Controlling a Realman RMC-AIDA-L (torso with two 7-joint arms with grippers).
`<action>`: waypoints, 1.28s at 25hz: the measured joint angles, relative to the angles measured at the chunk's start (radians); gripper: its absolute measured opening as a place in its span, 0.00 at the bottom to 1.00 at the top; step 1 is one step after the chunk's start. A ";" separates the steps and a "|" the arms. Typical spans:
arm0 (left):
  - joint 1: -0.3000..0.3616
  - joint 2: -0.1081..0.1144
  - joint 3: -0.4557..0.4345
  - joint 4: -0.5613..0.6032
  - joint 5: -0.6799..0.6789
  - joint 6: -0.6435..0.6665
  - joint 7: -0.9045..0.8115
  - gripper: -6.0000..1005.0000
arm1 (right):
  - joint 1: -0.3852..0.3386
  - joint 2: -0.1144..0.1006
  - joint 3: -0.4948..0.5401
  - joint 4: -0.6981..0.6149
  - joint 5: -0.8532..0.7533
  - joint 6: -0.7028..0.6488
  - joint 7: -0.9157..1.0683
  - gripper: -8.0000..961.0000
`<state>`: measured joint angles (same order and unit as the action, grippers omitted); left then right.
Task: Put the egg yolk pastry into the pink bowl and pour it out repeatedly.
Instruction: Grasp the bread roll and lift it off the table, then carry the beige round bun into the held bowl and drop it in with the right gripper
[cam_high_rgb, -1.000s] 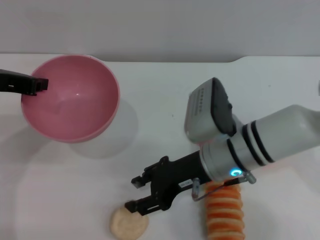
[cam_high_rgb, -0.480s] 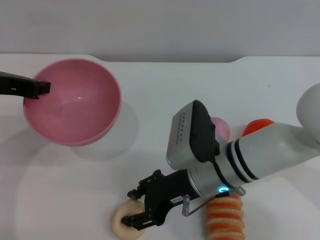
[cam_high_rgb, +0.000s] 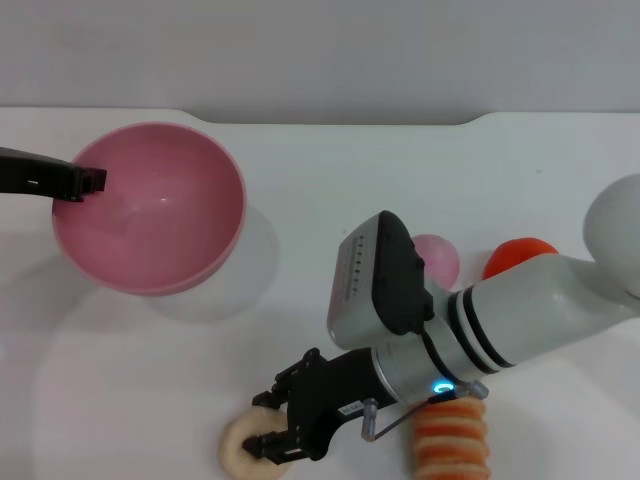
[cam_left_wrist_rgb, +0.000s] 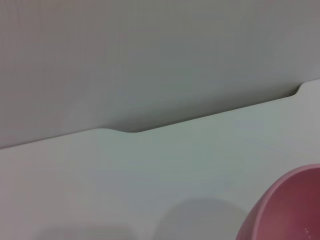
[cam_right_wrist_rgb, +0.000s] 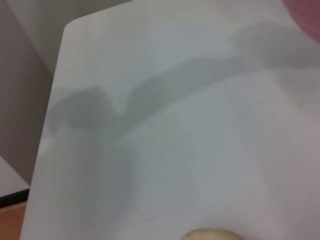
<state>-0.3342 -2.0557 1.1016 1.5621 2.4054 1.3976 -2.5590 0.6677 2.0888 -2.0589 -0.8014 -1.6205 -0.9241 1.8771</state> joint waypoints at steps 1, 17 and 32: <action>-0.001 0.000 0.000 -0.002 0.000 -0.001 0.000 0.01 | -0.002 -0.002 0.004 0.000 0.001 -0.003 0.000 0.54; -0.025 -0.001 0.001 -0.033 0.000 -0.016 0.000 0.01 | -0.071 -0.014 0.185 0.017 0.005 -0.145 -0.066 0.40; -0.178 0.000 0.061 -0.264 0.044 -0.032 -0.001 0.01 | -0.268 -0.037 0.776 -0.220 -0.011 -0.634 -0.207 0.30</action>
<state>-0.5120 -2.0557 1.1627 1.2981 2.4496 1.3661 -2.5598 0.4000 2.0518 -1.2825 -1.0209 -1.6319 -1.5583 1.6705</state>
